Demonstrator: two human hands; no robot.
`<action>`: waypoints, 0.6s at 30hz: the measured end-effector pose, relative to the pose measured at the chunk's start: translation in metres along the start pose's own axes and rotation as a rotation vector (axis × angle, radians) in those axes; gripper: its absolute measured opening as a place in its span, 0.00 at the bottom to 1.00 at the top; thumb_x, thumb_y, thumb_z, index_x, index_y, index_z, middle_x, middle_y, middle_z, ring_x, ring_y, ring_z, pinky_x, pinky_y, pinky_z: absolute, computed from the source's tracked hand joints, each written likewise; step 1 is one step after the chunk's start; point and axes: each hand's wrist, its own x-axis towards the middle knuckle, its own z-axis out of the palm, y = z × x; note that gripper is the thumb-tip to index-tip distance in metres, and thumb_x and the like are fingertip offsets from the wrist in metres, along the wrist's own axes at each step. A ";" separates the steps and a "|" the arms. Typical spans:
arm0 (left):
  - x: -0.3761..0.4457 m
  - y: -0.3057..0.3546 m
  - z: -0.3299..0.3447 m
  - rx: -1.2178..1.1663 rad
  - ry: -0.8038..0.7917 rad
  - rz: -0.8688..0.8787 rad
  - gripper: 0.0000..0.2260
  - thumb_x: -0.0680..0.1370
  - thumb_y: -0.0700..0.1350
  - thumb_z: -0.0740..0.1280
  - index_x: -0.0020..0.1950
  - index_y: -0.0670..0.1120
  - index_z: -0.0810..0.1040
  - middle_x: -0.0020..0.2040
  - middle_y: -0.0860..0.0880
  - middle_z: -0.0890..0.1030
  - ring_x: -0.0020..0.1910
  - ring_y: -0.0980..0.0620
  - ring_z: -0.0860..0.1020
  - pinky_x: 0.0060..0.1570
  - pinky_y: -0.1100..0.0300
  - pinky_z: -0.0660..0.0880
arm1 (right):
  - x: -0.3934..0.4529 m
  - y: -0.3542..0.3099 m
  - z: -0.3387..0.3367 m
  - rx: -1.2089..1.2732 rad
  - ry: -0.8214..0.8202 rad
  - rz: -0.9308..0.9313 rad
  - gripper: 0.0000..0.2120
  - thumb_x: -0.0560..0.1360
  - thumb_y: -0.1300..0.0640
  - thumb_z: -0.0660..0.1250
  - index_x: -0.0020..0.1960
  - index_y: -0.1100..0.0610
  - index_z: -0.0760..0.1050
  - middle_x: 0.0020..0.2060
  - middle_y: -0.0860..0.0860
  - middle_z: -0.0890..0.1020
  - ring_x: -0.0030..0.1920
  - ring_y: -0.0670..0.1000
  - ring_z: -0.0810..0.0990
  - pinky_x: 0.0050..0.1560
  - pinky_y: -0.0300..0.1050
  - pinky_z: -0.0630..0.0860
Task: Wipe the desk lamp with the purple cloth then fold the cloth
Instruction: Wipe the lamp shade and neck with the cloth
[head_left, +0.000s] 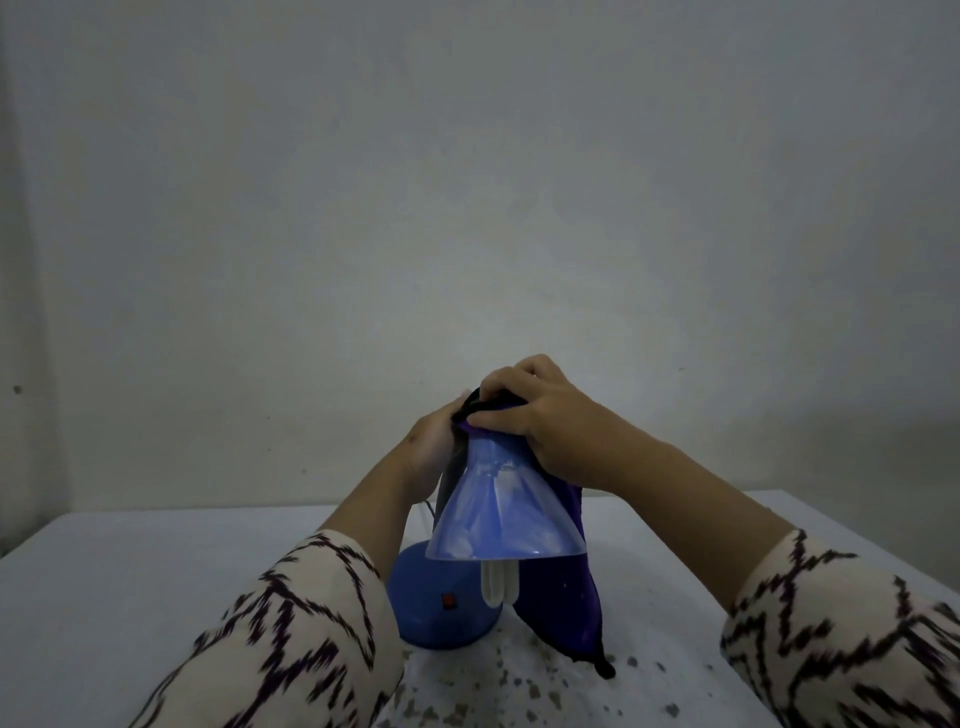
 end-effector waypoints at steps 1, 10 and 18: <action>-0.001 0.000 -0.001 -0.001 -0.005 -0.009 0.15 0.82 0.48 0.51 0.51 0.47 0.77 0.48 0.47 0.80 0.48 0.52 0.78 0.49 0.61 0.75 | -0.001 -0.003 -0.001 -0.014 -0.019 -0.016 0.18 0.75 0.63 0.63 0.64 0.53 0.73 0.64 0.54 0.71 0.63 0.58 0.63 0.61 0.50 0.66; -0.002 -0.002 0.001 -0.082 -0.098 -0.042 0.22 0.82 0.54 0.46 0.50 0.47 0.77 0.39 0.54 0.85 0.40 0.60 0.83 0.36 0.68 0.77 | -0.006 0.002 -0.003 -0.040 -0.047 -0.027 0.18 0.75 0.63 0.64 0.64 0.53 0.74 0.62 0.55 0.73 0.62 0.59 0.65 0.59 0.50 0.68; 0.000 -0.006 0.002 -0.027 -0.048 0.007 0.23 0.81 0.56 0.44 0.51 0.49 0.77 0.39 0.55 0.85 0.39 0.59 0.83 0.35 0.67 0.77 | 0.026 0.020 0.009 0.084 -0.089 0.270 0.17 0.78 0.64 0.57 0.64 0.53 0.73 0.59 0.56 0.72 0.59 0.56 0.67 0.60 0.46 0.65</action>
